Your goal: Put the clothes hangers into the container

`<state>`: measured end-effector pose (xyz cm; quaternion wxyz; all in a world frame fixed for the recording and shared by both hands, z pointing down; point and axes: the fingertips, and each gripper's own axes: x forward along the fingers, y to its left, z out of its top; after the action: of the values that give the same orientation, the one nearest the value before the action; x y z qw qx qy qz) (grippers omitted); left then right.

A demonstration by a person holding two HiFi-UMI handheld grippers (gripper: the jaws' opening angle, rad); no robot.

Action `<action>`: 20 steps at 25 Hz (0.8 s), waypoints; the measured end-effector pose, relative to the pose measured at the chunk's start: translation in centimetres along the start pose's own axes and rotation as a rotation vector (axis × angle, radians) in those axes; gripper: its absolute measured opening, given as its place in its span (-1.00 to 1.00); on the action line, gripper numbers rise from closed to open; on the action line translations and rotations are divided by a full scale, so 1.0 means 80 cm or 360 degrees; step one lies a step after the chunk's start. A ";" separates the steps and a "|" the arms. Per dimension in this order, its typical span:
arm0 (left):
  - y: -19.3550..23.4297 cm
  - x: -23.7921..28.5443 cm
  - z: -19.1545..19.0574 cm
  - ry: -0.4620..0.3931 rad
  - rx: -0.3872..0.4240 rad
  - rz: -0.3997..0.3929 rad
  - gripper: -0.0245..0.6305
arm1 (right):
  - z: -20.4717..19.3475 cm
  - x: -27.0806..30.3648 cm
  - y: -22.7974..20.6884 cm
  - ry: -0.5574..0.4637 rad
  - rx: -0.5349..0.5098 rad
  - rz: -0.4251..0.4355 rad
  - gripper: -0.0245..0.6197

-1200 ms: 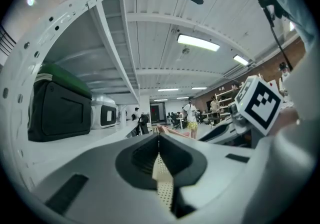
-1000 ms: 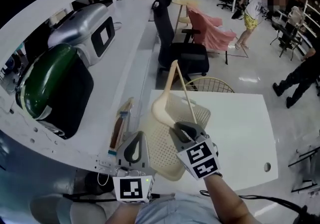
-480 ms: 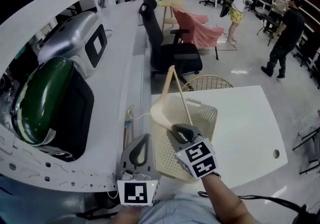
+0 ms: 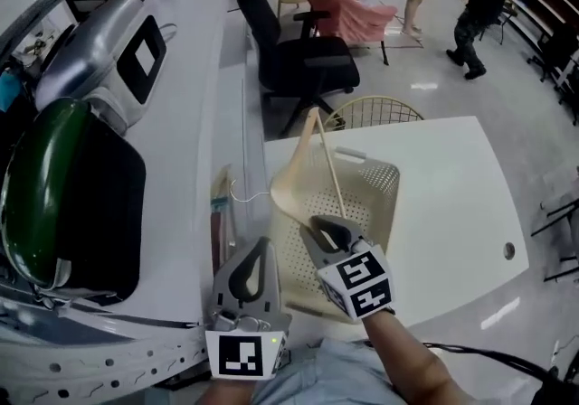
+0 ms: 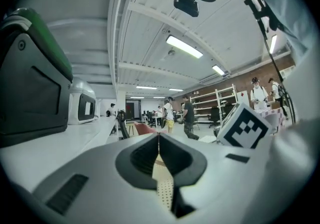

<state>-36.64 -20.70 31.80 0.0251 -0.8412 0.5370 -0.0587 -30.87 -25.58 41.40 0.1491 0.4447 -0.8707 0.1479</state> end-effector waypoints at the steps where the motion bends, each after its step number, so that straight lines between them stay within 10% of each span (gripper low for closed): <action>1: 0.002 0.001 -0.002 -0.0005 0.0012 0.0001 -0.89 | -0.005 0.002 -0.002 -0.0007 0.0014 -0.0003 -0.63; 20: 0.001 0.025 -0.043 0.0126 0.0001 -0.0009 -0.89 | -0.060 0.032 -0.011 0.0079 0.0154 0.0036 -0.59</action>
<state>-36.35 -22.47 35.37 0.0039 -0.8397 0.5351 -0.0922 -30.95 -26.08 46.92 0.1472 0.4376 -0.8636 0.2024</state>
